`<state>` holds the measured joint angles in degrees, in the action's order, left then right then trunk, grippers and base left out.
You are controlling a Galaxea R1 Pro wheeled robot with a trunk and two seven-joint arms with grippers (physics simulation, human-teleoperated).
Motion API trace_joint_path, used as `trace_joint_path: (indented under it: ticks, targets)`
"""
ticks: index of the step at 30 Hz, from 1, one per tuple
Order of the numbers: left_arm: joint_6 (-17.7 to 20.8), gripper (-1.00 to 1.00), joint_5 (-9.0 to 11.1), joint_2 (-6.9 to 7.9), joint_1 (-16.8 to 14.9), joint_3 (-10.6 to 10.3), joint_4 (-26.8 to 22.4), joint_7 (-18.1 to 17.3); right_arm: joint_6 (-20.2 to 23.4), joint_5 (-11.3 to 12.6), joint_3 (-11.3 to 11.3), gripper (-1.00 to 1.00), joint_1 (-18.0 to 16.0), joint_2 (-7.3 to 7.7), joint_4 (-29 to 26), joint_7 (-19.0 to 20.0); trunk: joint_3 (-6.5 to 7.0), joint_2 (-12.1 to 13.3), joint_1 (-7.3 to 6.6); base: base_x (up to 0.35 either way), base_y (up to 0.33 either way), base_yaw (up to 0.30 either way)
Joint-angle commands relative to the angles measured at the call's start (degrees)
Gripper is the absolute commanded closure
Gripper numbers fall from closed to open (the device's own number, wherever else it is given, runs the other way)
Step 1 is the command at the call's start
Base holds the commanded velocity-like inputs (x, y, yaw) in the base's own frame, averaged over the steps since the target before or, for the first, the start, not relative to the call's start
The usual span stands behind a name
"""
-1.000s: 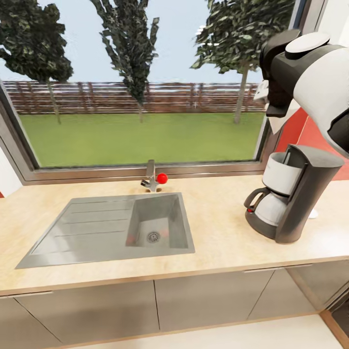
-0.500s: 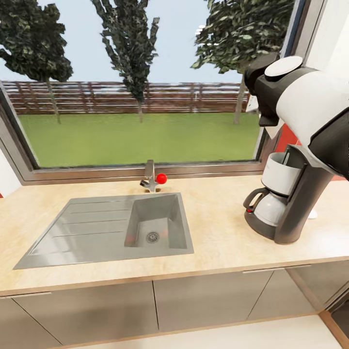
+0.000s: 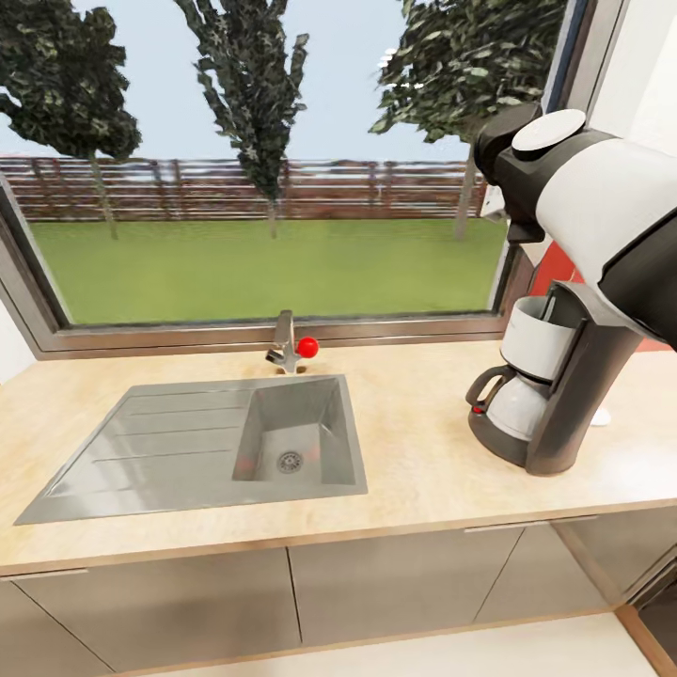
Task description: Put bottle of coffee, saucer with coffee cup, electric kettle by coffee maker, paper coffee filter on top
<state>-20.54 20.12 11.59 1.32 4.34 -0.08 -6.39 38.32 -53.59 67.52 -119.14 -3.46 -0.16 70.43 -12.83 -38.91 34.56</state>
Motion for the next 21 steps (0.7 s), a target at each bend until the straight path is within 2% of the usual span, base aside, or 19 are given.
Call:
trace_joint_path:
  ticks: [1, 10, 12, 21]
  targets:
    - [-0.04, -1.00, 0.36, 0.01, 0.00, 0.42, -0.01, -0.56, 0.63, -0.37, -0.38, 1.00, -0.04, -0.01, -0.02, 0.18, -0.07, -0.06, 0.02, 0.005, -0.023, 0.000]
    - [-0.02, -1.00, 0.35, -0.05, 0.00, 0.41, -0.01, -0.55, 0.58, -0.38, -0.46, 1.00, -0.05, 0.28, -0.02, 0.16, -0.07, -0.06, 0.02, 0.001, -0.005, 0.000]
    - [0.29, -1.00, 0.35, -0.64, 0.00, 0.41, -0.01, -0.55, 0.55, -0.59, -0.39, 1.00, -0.04, 0.26, -0.02, 0.15, -0.07, -0.06, 0.02, 0.000, 0.000, 0.000]
    - [2.54, -1.00, 0.29, -0.70, 0.02, 0.41, -0.01, -0.55, 0.57, -1.33, -0.40, 1.00, 0.30, 0.24, -0.02, 0.01, -1.69, -3.67, 1.99, 0.000, 0.000, 0.000]
